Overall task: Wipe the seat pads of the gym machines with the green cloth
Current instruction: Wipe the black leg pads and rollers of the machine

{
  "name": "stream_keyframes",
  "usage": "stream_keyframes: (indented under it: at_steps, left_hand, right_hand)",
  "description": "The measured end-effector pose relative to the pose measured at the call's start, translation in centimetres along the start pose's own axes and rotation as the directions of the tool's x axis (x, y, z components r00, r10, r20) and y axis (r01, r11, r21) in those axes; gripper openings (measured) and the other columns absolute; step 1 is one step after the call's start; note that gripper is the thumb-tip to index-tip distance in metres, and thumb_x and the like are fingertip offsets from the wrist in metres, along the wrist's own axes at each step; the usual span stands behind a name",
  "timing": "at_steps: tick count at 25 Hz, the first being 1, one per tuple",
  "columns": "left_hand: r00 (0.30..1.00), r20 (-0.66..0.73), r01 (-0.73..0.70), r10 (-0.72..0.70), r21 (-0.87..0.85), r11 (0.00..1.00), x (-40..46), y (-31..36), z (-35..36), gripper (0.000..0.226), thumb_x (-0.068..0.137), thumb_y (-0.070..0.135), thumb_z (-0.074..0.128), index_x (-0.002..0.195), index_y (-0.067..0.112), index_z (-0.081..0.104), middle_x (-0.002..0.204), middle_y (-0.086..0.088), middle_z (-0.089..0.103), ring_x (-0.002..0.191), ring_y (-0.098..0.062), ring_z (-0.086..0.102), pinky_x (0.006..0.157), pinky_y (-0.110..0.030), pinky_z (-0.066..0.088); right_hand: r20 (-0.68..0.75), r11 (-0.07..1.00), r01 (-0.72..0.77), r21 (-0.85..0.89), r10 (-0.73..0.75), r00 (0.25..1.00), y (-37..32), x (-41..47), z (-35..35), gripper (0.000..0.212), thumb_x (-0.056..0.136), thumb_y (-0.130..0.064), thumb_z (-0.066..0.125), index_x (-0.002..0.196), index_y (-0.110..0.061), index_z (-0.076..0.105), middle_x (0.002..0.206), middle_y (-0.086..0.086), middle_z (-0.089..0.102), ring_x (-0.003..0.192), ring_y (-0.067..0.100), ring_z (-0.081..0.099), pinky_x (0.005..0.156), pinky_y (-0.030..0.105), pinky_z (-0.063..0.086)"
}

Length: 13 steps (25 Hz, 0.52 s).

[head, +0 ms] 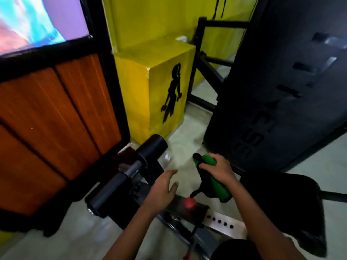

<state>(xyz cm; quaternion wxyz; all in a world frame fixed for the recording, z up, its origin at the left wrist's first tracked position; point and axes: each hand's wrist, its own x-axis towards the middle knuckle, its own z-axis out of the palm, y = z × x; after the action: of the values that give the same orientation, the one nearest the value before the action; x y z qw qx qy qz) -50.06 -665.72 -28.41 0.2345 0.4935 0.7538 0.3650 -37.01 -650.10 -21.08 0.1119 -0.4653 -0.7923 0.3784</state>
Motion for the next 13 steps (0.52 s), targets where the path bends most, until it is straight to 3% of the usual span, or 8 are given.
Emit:
stream_keyframes:
  at_steps: [2,7,11,13]
  left_hand:
    - [0.999,-0.037,0.003,-0.002,0.016,1.0,-0.4,-0.1,-2.7,0.04,0.097,0.015,0.05,0.136,0.008,0.045,0.134,-0.005,0.049,0.123,-0.018,0.047,0.093,-0.01,0.028]
    - [0.994,-0.109,0.007,-0.001,0.056,0.998,-1.3,-0.8,-7.1,0.039,0.096,0.016,0.053,0.134,0.01,0.047,0.133,-0.003,0.051,0.124,-0.015,0.046,0.096,-0.012,0.029]
    - [0.982,-0.188,-0.015,0.028,0.071,0.997,-1.8,-2.2,-9.7,0.04,0.095,0.016,0.054,0.133,0.008,0.048,0.133,-0.004,0.051,0.125,-0.015,0.046,0.098,-0.01,0.026]
    - [0.977,-0.212,-0.006,0.021,0.071,0.997,-2.2,-3.4,-11.0,0.04,0.095,0.016,0.053,0.134,0.009,0.047,0.133,-0.003,0.051,0.124,-0.014,0.047,0.098,-0.012,0.029]
  right_hand:
    - [0.007,0.999,0.022,0.037,-0.022,1.0,-2.4,-0.5,1.0,0.033,0.076,-0.02,0.076,0.099,0.001,0.066,0.097,0.018,0.062,0.092,0.029,0.059,0.076,0.035,0.043]
    - [0.063,0.994,0.093,0.061,-0.097,0.993,-6.7,0.1,2.8,0.019,0.076,-0.026,0.075,0.083,-0.012,0.064,0.089,0.01,0.062,0.085,0.024,0.06,0.071,0.034,0.045]
    - [0.065,0.985,0.158,0.064,-0.162,0.985,-9.6,1.2,4.8,0.022,0.078,-0.026,0.073,0.097,-0.017,0.065,0.093,0.0,0.055,0.085,0.015,0.053,0.064,0.024,0.036]
    - [0.102,0.978,0.196,0.069,-0.203,0.974,-10.7,1.2,6.6,0.022,0.077,-0.027,0.074,0.095,-0.017,0.066,0.093,0.0,0.059,0.081,0.015,0.055,0.059,0.023,0.039]
